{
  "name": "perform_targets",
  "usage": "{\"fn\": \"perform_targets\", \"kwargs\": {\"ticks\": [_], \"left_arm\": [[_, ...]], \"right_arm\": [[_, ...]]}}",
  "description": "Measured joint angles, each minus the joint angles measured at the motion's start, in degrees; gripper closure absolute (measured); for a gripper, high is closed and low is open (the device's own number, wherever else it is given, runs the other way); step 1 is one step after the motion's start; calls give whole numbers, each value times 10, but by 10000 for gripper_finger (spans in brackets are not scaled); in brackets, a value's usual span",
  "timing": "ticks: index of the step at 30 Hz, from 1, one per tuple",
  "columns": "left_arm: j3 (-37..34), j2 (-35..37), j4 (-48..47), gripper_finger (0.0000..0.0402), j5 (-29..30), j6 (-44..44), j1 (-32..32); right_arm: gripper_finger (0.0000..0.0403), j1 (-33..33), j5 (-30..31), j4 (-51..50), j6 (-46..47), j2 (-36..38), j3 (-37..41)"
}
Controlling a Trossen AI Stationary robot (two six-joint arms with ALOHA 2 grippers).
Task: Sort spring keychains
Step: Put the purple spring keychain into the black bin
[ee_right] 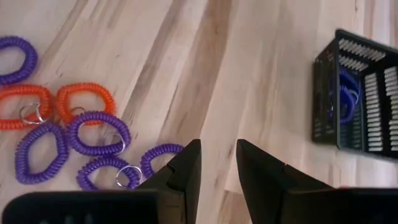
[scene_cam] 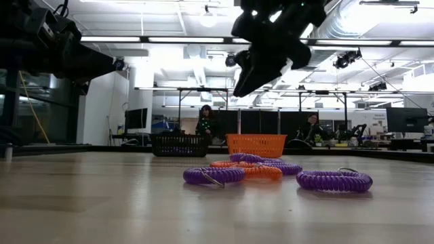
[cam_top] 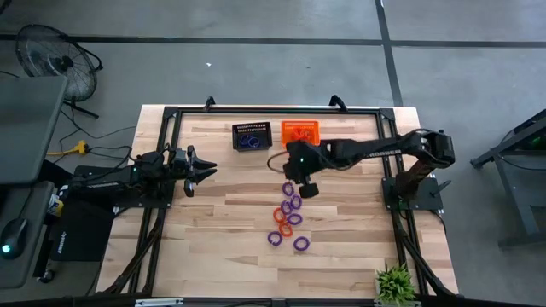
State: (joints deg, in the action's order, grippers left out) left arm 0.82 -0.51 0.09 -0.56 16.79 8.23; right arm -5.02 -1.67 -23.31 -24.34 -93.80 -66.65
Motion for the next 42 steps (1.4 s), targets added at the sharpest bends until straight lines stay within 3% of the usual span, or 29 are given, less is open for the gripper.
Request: {"fn": "perform_targets", "kwargs": {"ticks": [6,14,18,22,30,42], "left_arm": [[0,0,0,302,0,0,0],[0,0,0,302,0,0,0],[0,0,0,302,0,0,0],[0,0,0,302,0,0,0],[0,0,0,302,0,0,0],[0,0,0,302,0,0,0]], "right_arm": [[306,18,39,1,85,-10,0],[293,18,51,4,409,-60,0],[274,16,25,5,557,-83,0],[243,16,-8,17,649,-99,0],[184,16,-49,39,711,-117,0],[191,16,-49,47,720,-153,0]]}}
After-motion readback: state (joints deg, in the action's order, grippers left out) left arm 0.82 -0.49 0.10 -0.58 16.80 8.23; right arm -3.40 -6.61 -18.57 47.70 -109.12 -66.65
